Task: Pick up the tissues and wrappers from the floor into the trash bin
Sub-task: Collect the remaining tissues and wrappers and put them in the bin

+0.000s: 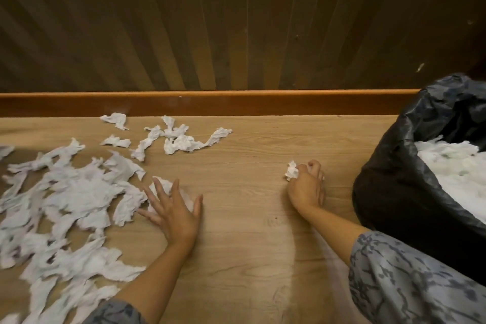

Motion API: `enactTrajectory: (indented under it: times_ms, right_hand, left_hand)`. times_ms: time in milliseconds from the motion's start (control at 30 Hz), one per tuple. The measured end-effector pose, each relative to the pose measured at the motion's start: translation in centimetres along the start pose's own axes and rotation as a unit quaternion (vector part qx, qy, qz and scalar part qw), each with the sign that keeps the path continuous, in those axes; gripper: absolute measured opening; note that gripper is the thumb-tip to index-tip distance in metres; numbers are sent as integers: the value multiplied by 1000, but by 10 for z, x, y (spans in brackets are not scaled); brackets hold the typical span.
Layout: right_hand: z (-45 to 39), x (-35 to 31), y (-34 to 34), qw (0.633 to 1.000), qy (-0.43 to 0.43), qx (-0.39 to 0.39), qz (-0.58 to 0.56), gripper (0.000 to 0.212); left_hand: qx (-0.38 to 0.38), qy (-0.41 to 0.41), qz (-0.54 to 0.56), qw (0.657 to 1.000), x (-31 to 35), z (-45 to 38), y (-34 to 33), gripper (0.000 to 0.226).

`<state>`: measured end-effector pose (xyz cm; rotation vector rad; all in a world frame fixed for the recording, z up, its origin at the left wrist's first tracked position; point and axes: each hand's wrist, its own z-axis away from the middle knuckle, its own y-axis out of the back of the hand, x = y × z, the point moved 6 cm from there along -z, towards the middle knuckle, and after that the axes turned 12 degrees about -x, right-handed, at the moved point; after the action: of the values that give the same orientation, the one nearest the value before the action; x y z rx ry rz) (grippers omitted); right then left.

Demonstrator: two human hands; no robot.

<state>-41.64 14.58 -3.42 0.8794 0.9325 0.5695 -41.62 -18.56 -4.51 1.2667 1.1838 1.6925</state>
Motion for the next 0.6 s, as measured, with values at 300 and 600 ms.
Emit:
enactTrajectory:
  times_ms: [300, 600]
  right_hand:
    - [8, -5, -33, 990, 116, -68, -37, 45]
    - [67, -83, -67, 874, 470, -122, -4, 19]
  left_hand:
    - [-41, -131, 118, 984, -20, 34, -9, 39]
    - [-36, -163, 166, 972, -8, 49, -2, 34]
